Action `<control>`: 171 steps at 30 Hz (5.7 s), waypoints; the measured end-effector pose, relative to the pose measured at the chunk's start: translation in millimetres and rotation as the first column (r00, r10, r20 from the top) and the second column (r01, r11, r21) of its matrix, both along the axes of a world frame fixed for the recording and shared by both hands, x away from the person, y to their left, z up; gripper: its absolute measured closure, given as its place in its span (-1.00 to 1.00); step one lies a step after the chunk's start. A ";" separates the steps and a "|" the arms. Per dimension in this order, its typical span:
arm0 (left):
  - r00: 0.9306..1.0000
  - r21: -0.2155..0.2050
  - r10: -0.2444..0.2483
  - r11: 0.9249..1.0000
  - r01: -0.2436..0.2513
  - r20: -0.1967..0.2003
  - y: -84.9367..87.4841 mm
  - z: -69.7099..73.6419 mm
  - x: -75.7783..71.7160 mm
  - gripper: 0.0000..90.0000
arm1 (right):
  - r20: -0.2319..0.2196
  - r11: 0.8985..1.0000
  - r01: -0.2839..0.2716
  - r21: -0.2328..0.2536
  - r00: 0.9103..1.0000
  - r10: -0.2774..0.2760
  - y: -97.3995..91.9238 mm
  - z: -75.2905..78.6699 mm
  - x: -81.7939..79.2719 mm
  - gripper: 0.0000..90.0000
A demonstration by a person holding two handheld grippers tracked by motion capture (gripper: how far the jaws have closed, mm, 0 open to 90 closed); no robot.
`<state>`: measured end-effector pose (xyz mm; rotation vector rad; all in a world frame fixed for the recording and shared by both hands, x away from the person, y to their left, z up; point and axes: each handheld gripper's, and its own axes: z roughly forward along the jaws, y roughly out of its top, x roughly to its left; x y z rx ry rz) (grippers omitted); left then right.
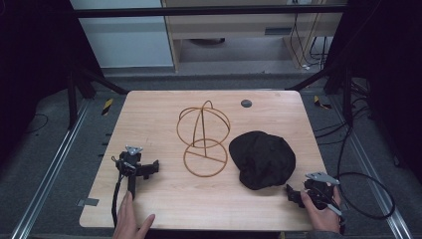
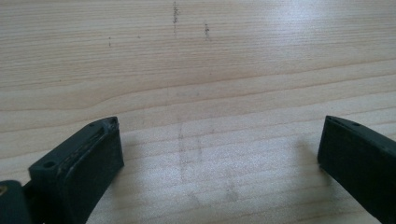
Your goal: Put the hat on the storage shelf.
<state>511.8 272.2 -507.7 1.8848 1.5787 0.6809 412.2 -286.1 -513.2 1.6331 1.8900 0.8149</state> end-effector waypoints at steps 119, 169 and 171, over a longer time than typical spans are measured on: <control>0.999 0.001 -0.036 0.999 0.036 0.000 -4.3 -0.1 -2.1 -1.00 | -0.215 0.907 -0.410 0.100 0.881 0.422 67.1 133.9 92.5 0.90; 0.999 0.000 -0.041 0.999 0.041 0.002 -4.9 -0.2 -2.1 -1.00 | 0.165 0.920 -0.384 0.080 0.915 0.367 37.9 260.4 41.3 0.90; 0.999 -0.001 -0.041 0.999 0.041 0.002 -4.9 -0.2 -2.1 -1.00 | 0.174 0.919 -0.387 0.080 0.913 0.369 39.7 263.2 40.2 0.90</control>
